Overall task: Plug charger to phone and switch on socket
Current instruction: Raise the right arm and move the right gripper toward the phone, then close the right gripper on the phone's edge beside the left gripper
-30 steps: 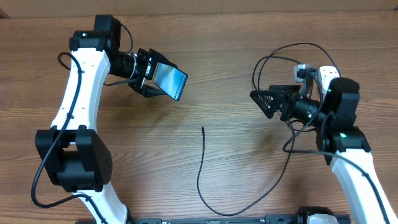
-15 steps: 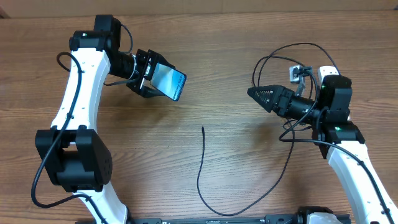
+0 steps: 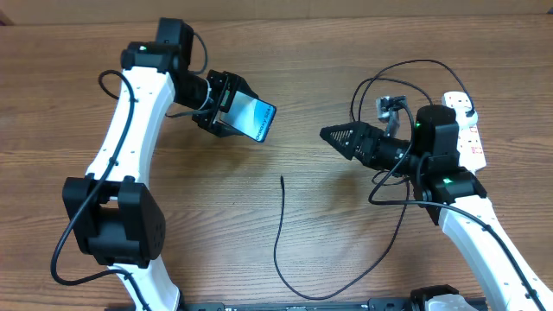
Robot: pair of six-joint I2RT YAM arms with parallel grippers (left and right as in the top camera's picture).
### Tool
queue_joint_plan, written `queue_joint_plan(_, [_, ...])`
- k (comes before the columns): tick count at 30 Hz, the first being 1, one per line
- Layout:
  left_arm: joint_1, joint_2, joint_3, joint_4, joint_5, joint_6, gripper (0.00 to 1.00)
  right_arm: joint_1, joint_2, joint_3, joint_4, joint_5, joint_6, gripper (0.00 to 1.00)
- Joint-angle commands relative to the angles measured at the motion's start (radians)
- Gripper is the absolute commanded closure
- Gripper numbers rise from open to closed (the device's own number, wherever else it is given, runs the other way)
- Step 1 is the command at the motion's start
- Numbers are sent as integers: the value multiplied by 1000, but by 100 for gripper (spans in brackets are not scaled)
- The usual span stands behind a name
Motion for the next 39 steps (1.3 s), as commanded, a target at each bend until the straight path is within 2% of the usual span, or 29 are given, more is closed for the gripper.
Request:
queue_joint_plan(1, [-41,-34,22,13,-19,-94,96,26,3,27,6,66,8,0])
queue_joint_plan(6, [-103,-34,22,63,-27,-166,96,50,3,27,2,105,8,0])
queue_joint_plan(16, [-231,-34,22,122,-143,-339,96,51,3,27,-18,105,8,0])
queue_joint_plan(29, [-338,-34,22,180,-168,-472,96,51,37,27,-24,123,7,0])
queue_joint_plan(39, [-380,-34,22,183,-174,-500,96,51,93,27,-24,122,3,0])
